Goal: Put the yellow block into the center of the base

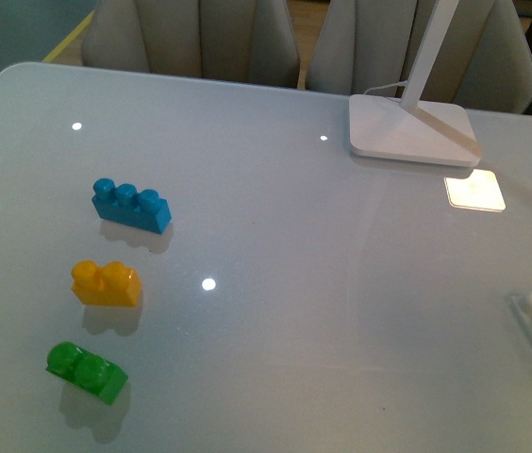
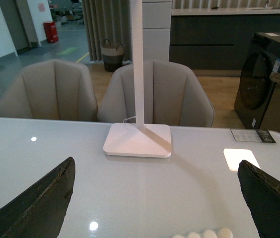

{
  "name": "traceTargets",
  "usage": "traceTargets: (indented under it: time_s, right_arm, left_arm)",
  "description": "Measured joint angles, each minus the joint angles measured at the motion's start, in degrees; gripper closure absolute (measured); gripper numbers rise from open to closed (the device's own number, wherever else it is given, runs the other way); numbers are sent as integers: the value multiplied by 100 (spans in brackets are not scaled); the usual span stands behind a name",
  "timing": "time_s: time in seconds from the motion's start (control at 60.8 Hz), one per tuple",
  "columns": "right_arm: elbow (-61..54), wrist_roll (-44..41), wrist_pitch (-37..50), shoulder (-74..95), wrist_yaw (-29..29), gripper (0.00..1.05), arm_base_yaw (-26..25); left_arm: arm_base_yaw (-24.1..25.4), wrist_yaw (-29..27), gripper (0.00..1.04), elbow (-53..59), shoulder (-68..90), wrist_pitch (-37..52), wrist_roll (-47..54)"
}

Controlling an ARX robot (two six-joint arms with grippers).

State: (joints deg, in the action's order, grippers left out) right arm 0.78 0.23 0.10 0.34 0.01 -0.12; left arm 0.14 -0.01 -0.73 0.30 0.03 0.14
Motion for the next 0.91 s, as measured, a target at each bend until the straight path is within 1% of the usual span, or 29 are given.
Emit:
traceTargets:
  time_s: [0.642, 0.658, 0.675, 0.708, 0.724, 0.74, 0.773, 0.79, 0.823, 0.872, 0.889, 0.905]
  right_arm:
    - [0, 0, 0, 0, 0, 9, 2]
    - [2, 17, -13, 11, 55, 9, 11]
    - [52, 153, -190, 120, 407, 9, 107]
    - [334, 514, -774, 577, 1506, 9, 494]
    - [404, 566, -872, 737, 1646, 9, 581]
    - [498, 745, -968, 1064, 2277, 9, 699]
    - [614, 933, -833, 1792, 3025, 9, 739]
    - [636, 962, -680, 2079, 3222, 9, 706]
    - [643, 955, -254, 2638, 3274, 9, 487]
    - [640, 761, 555, 3445, 2859, 9, 44]
    - [638, 723, 691, 3567, 2756, 9, -28]
    - [636, 667, 970, 3812, 2527, 9, -177]
  left_arm:
    - [0, 0, 7, 0, 0, 0, 0]
    - [0, 0, 7, 0, 0, 0, 0]
    - [0, 0, 7, 0, 0, 0, 0]
    - [0, 0, 7, 0, 0, -2, 0]
    - [-2, -4, 7, 0, 0, -2, 0]
    - [-4, -9, 7, 0, 0, -2, 0]
    - [-4, 0, 7, 0, -4, -2, 0]
    - [-4, 4, 7, 0, -4, -2, 0]
    - [-4, -2, 7, 0, -4, -2, 0]
    - [-4, 2, 7, 0, -4, -2, 0]
    - [-4, 0, 7, 0, -4, -2, 0]
    - [-4, 0, 7, 0, -4, -2, 0]
